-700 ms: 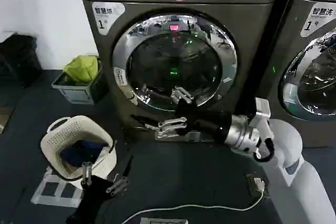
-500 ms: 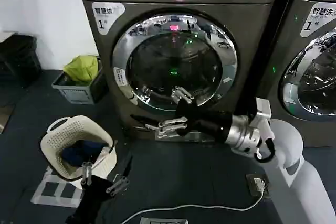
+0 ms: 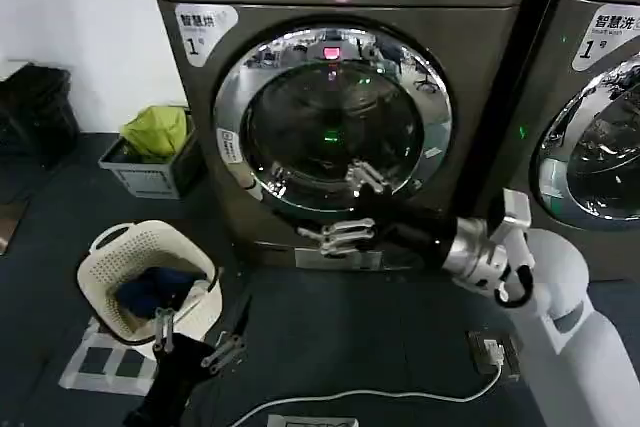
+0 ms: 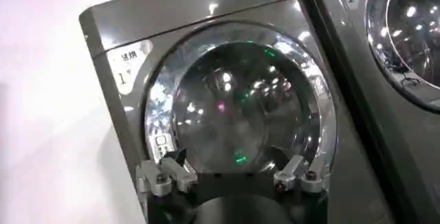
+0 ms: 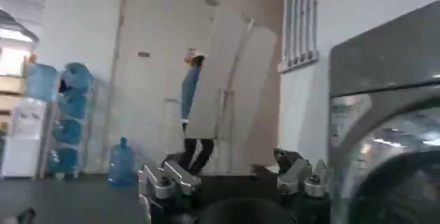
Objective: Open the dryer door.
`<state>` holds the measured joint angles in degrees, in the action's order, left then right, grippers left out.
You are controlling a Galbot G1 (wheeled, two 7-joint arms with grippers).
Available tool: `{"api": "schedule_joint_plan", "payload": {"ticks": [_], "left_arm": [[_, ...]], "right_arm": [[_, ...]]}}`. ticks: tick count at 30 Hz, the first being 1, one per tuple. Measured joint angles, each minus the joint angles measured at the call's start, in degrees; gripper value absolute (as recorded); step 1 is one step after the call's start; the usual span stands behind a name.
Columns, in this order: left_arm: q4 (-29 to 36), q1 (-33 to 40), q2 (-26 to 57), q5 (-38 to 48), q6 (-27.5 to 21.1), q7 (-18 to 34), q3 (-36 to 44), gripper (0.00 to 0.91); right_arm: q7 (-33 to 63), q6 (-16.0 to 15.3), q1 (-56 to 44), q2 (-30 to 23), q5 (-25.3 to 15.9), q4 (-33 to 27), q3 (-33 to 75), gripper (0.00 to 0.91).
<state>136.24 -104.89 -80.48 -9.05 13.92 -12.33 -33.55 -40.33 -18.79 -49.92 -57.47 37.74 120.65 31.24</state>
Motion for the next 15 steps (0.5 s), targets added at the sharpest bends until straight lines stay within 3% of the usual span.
{"api": "schedule_joint_plan", "payload": {"ticks": [6,15], "left_arm": [[0.0,0.1,0.25,0.4,0.01,0.0,-0.13,0.907],[0.01,0.11,0.44,0.47,0.02,0.0,-0.14,0.907]], "right_arm": [[-0.6,3.66,-0.25,0.35,-2.62,-4.4,0.11,0.907],[0.55,7.14,1.93,0.8,-3.44,-9.75,-2.29,0.907]]}}
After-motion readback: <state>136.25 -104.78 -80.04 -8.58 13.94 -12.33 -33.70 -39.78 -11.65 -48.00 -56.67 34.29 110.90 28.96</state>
